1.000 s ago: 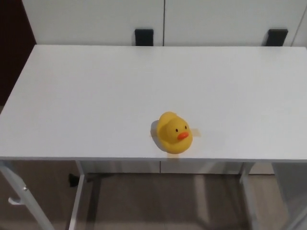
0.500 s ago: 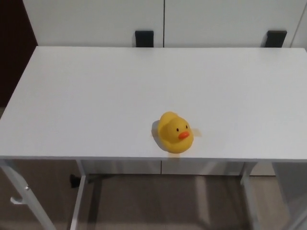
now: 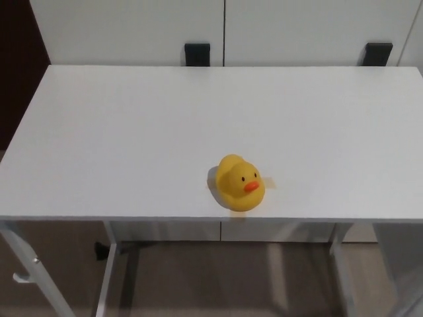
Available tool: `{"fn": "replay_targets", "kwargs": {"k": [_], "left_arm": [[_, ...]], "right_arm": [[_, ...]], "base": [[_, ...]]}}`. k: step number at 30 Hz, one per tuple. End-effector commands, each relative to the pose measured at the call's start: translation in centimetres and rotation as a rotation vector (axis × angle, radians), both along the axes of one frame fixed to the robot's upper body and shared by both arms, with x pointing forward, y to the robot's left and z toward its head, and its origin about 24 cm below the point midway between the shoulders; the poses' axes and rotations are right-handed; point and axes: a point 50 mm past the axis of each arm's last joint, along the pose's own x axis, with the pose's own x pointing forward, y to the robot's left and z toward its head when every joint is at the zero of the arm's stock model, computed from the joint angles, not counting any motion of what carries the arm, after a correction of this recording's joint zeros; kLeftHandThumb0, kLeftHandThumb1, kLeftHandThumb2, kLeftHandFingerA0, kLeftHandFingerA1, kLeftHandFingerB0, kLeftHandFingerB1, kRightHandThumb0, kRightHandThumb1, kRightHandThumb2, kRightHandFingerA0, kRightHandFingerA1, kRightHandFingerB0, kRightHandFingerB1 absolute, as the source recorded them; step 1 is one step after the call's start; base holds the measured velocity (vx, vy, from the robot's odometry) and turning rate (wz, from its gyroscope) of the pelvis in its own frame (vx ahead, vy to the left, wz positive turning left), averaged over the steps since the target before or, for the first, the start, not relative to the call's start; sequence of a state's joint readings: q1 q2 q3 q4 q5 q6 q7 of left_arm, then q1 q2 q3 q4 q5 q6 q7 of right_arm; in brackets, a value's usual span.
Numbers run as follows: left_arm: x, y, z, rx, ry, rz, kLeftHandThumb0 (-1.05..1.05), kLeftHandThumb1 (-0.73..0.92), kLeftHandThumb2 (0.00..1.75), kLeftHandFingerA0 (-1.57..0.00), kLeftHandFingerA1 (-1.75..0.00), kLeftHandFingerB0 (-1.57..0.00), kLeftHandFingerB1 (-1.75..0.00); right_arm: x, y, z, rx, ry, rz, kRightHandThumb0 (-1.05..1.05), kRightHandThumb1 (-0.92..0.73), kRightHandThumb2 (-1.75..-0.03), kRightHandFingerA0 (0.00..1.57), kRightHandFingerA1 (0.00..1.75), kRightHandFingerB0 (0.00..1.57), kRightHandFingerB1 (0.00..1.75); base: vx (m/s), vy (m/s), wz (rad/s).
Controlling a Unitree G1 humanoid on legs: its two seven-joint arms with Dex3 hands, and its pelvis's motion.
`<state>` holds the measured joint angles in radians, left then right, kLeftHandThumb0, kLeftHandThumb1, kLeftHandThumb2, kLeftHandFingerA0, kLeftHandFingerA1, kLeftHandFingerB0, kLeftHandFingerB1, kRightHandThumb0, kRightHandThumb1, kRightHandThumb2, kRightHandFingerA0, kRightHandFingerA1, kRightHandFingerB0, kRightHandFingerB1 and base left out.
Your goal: The robot uses its right hand to push the yellow duck toy to the center of the white desk.
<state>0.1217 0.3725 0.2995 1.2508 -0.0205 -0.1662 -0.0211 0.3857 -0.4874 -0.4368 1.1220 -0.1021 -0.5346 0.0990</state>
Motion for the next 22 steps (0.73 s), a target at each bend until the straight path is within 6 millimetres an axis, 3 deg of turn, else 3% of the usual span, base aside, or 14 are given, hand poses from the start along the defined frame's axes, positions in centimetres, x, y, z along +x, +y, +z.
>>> {"fn": "replay_targets", "kwargs": {"k": [1,3,4,6,11,12,14,18,22], "left_arm": [[0.55,0.74,0.76,0.052,-0.029,-0.055,0.03,0.49,1.2,-1.42,-1.3,-1.33,-1.24],[0.47,0.73,0.72,0.046,-0.027,-0.05,0.03,0.48,1.18,-1.42,-1.3,-1.33,-1.24],[0.45,0.72,0.71,0.04,-0.028,-0.049,0.03,0.4,1.16,-1.39,-1.28,-1.3,-1.22],[0.41,0.76,0.71,0.041,-0.019,-0.054,-0.06,0.44,1.08,-1.38,-1.24,-1.29,-1.2],[0.33,0.8,0.72,0.048,-0.011,-0.059,0.0,0.46,1.15,-1.4,-1.27,-1.29,-1.2],[0.24,0.78,0.7,0.045,-0.012,-0.055,0.01,0.44,1.16,-1.4,-1.27,-1.29,-1.21],[0.11,0.77,0.66,0.04,-0.009,-0.052,-0.02,0.36,1.15,-1.34,-1.24,-1.27,-1.2],[0.03,0.81,0.69,0.037,-0.004,-0.06,0.03,0.4,1.14,-1.35,-1.24,-1.26,-1.19],[0.34,0.99,0.86,0.052,-0.004,-0.07,0.04,0.43,1.15,-1.37,-1.25,-1.26,-1.18]], "right_arm": [[0.86,1.2,-0.57,0.002,0.018,0.14,0.06,-0.49,-0.82,1.03,0.52,0.66,0.44],[0.86,1.27,-0.74,0.023,0.015,0.128,0.09,-0.49,-0.82,1.02,0.53,0.66,0.45],[0.84,1.33,-0.79,0.019,0.017,0.132,0.04,-0.49,-0.78,1.03,0.51,0.66,0.43],[0.78,1.47,-0.89,0.017,0.018,0.138,-0.02,-0.51,-0.73,1.01,0.52,0.65,0.43],[0.58,1.62,-0.9,0.035,0.01,0.142,0.06,-0.49,-0.8,0.99,0.52,0.64,0.44],[0.49,1.6,-0.82,0.038,0.008,0.146,0.03,-0.49,-0.73,0.99,0.52,0.64,0.44],[0.45,1.41,-0.68,0.034,0.018,0.154,0.07,-0.48,-0.75,0.98,0.53,0.65,0.46],[0.66,1.04,-0.58,0.01,0.052,0.164,0.0,-0.53,-0.72,0.99,0.51,0.64,0.44],[1.23,0.9,-0.6,0.002,0.054,0.165,0.06,-0.5,-0.87,0.98,0.53,0.62,0.46]], "base": [[0.0,0.0,0.0],[0.0,0.0,0.0],[0.0,0.0,0.0],[0.0,0.0,0.0],[0.0,0.0,0.0],[0.0,0.0,0.0],[0.0,0.0,0.0],[0.0,0.0,0.0],[0.0,0.0,0.0]]}}
